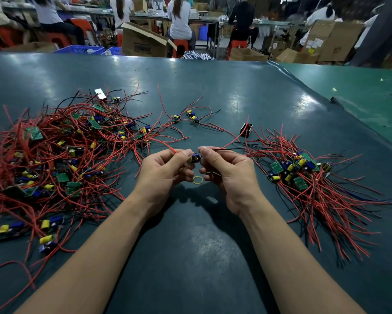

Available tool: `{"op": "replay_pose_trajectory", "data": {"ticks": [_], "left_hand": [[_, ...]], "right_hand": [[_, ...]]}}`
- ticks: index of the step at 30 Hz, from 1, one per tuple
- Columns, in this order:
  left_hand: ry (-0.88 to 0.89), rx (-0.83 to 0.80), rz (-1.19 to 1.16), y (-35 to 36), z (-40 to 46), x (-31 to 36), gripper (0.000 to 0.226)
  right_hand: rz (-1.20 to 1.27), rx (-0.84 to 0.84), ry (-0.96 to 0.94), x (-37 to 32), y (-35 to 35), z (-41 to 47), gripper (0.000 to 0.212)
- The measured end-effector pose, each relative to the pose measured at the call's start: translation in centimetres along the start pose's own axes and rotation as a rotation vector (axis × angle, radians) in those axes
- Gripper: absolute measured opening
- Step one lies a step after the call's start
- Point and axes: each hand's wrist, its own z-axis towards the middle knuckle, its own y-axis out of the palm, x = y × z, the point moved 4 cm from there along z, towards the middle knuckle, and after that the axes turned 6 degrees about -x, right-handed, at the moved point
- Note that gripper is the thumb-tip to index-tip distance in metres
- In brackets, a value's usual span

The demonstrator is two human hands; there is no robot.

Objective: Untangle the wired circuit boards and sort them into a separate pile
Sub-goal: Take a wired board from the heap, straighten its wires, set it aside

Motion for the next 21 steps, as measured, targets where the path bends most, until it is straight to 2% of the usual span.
{"op": "replay_pose_trajectory", "data": {"ticks": [9,21], "left_hand": [[0.102,0.097,0.109,-0.5,0.2,0.1,0.007],[0.131,0.052,0.083,-0.2,0.1,0.4,0.01]], "right_hand": [[-0.103,0.192,-0.067,-0.2,-1.2,0.3,0.01],[0.07,0.544,-0.255,-1.7,-4.6,0.3,0.019]]}}
